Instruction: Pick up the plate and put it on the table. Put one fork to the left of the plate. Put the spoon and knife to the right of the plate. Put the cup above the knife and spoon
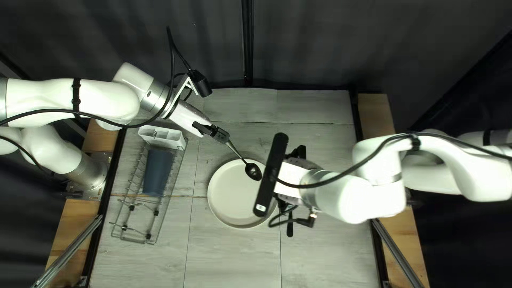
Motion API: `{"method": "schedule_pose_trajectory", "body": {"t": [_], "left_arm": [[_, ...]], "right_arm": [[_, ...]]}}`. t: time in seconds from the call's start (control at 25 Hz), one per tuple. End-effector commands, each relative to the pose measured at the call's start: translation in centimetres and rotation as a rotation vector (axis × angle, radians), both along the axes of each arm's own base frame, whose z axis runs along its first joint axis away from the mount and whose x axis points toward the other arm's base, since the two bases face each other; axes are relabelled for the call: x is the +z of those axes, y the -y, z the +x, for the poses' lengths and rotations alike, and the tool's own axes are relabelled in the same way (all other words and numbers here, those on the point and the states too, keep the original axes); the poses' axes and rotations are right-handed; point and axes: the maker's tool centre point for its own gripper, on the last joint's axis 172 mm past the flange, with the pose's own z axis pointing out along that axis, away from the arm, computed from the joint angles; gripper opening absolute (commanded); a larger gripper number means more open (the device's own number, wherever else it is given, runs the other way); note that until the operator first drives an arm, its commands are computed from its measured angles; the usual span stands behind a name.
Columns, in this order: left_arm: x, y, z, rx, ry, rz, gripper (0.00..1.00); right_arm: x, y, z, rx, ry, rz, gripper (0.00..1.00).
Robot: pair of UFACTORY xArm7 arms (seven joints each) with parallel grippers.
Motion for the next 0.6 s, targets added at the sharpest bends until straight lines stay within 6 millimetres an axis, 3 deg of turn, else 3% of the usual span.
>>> {"method": "schedule_pose_trajectory", "body": {"t": [0.04,0.6], "left_arm": [[0.0,0.0,0.0,0.0,0.0,0.0,0.0],[0.0,0.0,0.0,0.0,0.0,0.0,0.0]], "right_arm": [[-0.9,0.0,0.7,-0.122,0.046,0.003,1.0],[-5.7,-0.2,5.6,-0.294,0.144,-0.003,1.0]]}}
